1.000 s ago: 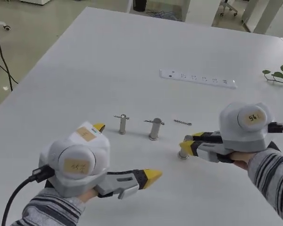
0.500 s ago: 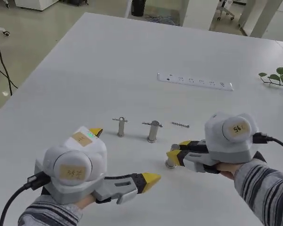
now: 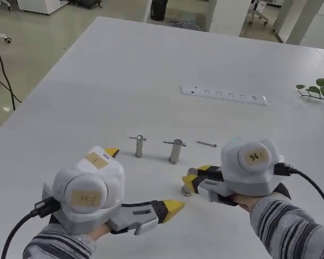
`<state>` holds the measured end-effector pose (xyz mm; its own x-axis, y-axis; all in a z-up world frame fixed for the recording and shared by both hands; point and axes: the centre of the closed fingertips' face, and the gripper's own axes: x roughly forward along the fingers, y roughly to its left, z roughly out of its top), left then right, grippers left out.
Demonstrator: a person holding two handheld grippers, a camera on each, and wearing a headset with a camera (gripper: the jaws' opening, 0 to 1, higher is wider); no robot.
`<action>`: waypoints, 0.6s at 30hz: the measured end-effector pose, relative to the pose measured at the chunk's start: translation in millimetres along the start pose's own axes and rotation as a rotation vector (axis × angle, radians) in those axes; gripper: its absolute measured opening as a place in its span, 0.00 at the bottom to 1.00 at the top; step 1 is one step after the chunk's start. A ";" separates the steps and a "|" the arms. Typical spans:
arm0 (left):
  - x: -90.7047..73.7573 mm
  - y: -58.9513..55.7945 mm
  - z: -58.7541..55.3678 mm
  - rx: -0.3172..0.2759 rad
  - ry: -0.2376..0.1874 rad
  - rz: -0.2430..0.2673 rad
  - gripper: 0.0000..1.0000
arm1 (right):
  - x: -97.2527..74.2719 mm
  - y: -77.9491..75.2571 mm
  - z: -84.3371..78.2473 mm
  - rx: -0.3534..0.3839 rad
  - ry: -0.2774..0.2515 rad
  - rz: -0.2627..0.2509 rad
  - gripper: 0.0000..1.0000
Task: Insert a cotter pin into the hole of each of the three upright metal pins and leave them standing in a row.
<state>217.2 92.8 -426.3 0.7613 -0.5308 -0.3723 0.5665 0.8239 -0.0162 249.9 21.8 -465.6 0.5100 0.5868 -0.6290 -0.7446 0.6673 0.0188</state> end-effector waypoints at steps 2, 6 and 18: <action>0.4 -0.2 -0.4 0.000 0.001 -0.001 0.98 | 0.1 -0.3 0.1 0.005 -0.005 -0.008 0.08; 1.6 -2.2 -1.6 0.005 0.007 -0.007 0.98 | 0.2 1.4 -0.7 -0.009 -0.013 -0.028 0.08; 3.6 -8.3 -5.0 0.017 0.021 -0.026 0.98 | -0.9 2.9 -1.8 -0.021 -0.032 -0.065 0.09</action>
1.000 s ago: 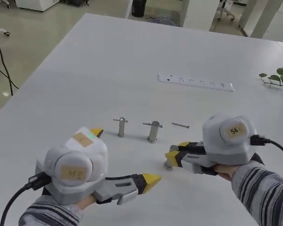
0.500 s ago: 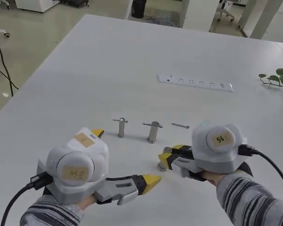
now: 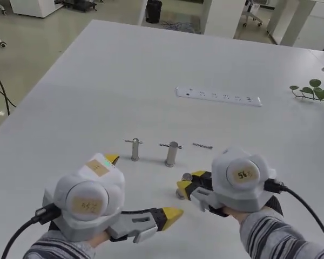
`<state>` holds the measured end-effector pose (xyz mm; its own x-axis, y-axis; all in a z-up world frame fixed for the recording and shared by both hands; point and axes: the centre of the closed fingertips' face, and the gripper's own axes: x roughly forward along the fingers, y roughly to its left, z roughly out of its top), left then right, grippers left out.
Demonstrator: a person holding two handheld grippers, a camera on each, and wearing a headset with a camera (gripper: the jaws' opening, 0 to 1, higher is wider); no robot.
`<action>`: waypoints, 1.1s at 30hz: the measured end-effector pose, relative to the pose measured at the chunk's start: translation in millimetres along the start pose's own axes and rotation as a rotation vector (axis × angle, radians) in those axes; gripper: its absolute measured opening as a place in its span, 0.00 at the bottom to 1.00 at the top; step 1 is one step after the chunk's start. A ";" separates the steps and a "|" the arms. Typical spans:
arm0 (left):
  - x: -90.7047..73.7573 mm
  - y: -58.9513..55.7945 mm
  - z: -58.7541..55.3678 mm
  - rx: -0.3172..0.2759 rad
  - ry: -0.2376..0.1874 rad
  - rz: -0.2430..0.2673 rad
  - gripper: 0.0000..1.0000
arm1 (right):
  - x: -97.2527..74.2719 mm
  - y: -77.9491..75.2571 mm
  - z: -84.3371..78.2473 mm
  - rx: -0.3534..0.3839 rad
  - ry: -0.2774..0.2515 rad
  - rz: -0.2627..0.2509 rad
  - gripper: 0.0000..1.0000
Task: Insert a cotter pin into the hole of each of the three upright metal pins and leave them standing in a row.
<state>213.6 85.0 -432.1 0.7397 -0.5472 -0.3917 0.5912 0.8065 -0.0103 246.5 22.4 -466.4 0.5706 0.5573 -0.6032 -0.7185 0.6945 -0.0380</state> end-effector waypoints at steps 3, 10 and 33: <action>0.2 -0.6 -0.8 0.003 0.004 -0.002 0.98 | -0.1 0.1 0.4 0.016 -0.007 -0.004 0.09; -0.3 -0.5 0.0 0.015 0.001 0.002 0.98 | -7.5 3.3 0.5 0.008 -0.010 0.014 0.12; 0.9 -1.7 2.1 -0.011 -0.019 -0.005 0.99 | -35.5 -38.7 -17.8 -0.148 0.132 0.105 0.21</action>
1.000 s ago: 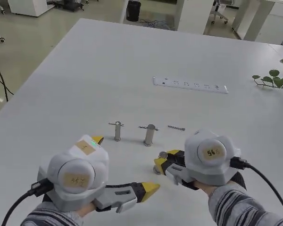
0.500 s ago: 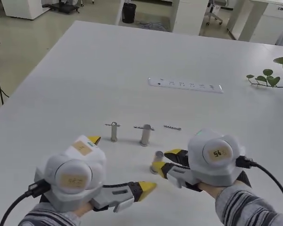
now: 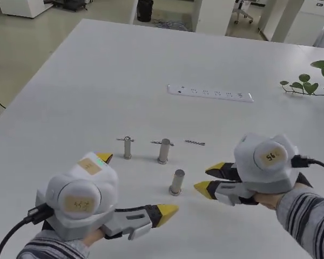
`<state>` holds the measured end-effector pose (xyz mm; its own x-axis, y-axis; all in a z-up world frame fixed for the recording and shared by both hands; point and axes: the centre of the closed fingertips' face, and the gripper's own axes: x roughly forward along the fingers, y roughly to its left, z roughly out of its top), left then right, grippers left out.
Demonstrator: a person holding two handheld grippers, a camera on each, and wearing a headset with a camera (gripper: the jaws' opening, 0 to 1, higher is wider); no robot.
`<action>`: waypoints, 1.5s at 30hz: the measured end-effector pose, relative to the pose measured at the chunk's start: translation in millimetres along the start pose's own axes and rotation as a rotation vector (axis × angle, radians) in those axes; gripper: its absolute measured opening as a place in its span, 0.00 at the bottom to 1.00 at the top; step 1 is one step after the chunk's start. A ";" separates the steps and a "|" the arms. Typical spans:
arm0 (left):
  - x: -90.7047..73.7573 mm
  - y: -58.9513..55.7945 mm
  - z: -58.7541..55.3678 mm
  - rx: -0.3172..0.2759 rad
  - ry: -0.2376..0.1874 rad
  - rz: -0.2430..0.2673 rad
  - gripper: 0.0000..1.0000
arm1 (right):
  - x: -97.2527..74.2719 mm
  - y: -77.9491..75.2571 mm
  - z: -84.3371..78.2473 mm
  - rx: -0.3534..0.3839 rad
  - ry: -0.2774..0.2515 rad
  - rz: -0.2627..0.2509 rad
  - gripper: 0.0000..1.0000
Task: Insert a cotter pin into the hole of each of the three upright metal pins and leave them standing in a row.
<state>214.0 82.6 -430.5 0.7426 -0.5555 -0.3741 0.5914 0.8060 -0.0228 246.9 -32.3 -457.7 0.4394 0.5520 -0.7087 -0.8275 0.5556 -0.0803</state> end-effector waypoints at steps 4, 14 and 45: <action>0.0 1.4 -1.5 0.012 0.006 0.007 0.99 | 0.0 -15.3 -0.6 -0.020 0.047 0.012 0.20; 0.1 5.3 1.2 0.013 -0.006 0.034 0.98 | 10.0 -52.1 3.7 -0.114 0.136 0.017 0.18; 6.9 10.1 -6.9 -0.013 0.037 0.043 0.92 | 69.3 -119.4 11.0 -0.121 0.243 0.078 0.10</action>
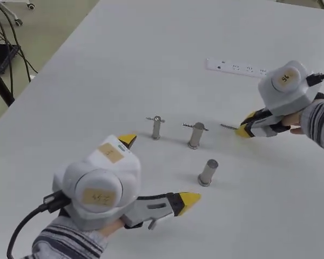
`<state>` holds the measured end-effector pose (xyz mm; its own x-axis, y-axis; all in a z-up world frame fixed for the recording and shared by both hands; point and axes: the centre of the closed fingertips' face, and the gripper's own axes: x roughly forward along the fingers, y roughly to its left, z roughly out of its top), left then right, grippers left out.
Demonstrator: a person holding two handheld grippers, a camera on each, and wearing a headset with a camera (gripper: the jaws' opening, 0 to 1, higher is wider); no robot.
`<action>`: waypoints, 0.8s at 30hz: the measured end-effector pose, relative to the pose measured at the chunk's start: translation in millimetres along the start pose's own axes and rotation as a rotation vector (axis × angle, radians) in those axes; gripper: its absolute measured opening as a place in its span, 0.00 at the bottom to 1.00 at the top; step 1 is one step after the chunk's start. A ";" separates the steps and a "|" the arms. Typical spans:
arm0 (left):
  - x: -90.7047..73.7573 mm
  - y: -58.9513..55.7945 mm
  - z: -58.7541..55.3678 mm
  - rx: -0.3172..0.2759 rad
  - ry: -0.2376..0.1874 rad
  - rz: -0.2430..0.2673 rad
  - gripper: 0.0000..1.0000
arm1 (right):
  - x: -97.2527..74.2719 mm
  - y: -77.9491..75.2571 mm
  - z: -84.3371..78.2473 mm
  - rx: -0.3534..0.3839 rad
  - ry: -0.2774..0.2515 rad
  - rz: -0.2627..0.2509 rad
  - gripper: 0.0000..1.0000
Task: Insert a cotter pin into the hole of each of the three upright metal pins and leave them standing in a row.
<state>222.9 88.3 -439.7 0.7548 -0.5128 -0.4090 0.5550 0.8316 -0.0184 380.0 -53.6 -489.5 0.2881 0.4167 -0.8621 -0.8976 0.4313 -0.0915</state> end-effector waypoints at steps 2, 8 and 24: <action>0.8 0.1 -0.6 0.001 0.003 -0.001 0.92 | 1.8 -0.7 0.5 -0.001 0.006 0.008 0.09; 2.0 0.5 -2.2 0.006 0.010 -0.001 0.92 | 4.8 -1.1 -1.2 0.000 0.029 0.015 0.05; -0.4 -1.3 -3.3 0.019 0.012 -0.015 0.84 | 2.6 10.2 5.0 -0.118 0.036 0.025 0.00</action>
<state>220.7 88.1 -442.6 0.7419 -0.5226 -0.4201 0.5730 0.8195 -0.0074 373.3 -44.1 -490.2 0.2548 0.3964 -0.8820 -0.9380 0.3229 -0.1258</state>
